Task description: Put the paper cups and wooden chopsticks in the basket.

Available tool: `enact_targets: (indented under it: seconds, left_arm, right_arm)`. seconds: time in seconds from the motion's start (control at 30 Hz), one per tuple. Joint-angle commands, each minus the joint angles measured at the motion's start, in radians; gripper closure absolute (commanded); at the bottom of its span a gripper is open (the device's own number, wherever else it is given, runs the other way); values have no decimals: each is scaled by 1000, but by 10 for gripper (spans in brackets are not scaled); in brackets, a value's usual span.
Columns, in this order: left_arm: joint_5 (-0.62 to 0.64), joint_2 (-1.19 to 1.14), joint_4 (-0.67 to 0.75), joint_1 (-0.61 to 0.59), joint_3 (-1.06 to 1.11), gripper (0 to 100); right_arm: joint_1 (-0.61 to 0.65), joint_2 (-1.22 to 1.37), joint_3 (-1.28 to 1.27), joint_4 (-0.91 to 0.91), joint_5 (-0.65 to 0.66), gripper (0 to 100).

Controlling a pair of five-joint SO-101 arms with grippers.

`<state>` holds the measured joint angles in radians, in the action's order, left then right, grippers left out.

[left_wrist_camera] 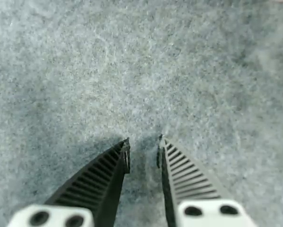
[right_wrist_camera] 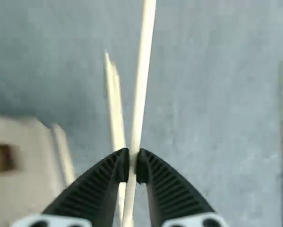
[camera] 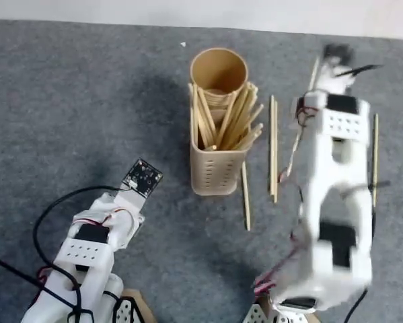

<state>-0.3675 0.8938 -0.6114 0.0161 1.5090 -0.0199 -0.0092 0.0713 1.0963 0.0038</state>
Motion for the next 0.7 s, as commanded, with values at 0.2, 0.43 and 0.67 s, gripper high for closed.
enact_targets:
  seconds: [0.2, 0.43, 0.67]
  left_arm:
    - [-9, 12, 11, 12, -2, 870]
    - [-9, 12, 8, 10, -2, 870]
    - [-9, 12, 8, 10, -2, 870]
  right_arm:
    - [288, -659, -275, -369, -75, 993]
    - [377, -888, -860, -789, -68, 993]
    - [374, -993, -1009, -803, -68, 911]
